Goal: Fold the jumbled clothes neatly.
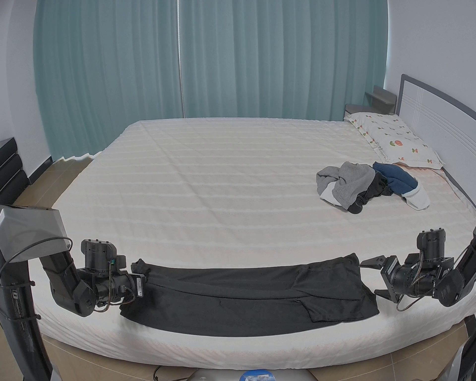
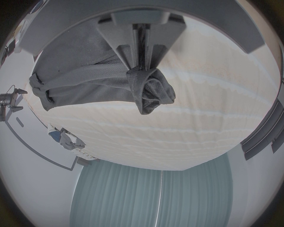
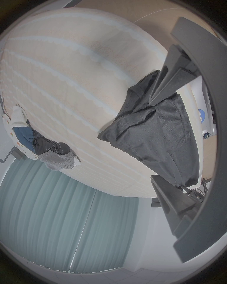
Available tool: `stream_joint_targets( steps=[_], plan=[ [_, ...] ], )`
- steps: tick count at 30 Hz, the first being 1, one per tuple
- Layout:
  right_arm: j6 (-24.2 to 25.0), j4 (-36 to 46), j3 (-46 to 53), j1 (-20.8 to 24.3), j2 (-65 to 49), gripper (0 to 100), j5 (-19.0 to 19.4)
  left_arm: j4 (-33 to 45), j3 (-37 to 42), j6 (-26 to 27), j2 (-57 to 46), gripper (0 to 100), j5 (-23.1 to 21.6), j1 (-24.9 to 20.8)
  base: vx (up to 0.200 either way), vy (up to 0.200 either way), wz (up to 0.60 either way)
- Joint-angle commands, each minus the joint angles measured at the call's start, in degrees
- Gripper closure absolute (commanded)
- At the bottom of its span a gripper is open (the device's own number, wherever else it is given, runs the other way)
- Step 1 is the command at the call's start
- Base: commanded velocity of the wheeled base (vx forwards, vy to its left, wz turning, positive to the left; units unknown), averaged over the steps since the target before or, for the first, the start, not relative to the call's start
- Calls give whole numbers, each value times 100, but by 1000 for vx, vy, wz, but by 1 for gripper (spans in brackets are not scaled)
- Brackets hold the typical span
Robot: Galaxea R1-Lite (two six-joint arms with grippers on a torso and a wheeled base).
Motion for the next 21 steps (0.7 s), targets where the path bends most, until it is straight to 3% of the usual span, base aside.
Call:
stream_joint_targets(
  steps=[1,8,11,14,16,21],
  plan=[
    [0,0,-8,1,4,0,3,-2,-92,-243,-50,100,22,-9,-200,0,0],
    [0,0,-8,-7,-13,0,3,-19,-198,-340,-6,100,75,-79,-29,0,0],
    [0,0,-8,-16,-5,0,3,-19,-277,-638,-41,100,128,-229,0,0,0],
    [0,0,-8,-16,-5,0,3,-19,-303,-717,-59,100,163,-273,0,-200,0],
    [9,0,1,-16,-31,0,12,42,-479,-1008,-112,100,655,-449,0,-200,0],
    [0,0,-8,-16,-5,0,12,51,-505,-1025,-120,100,761,-580,0,-200,0]
  ],
)
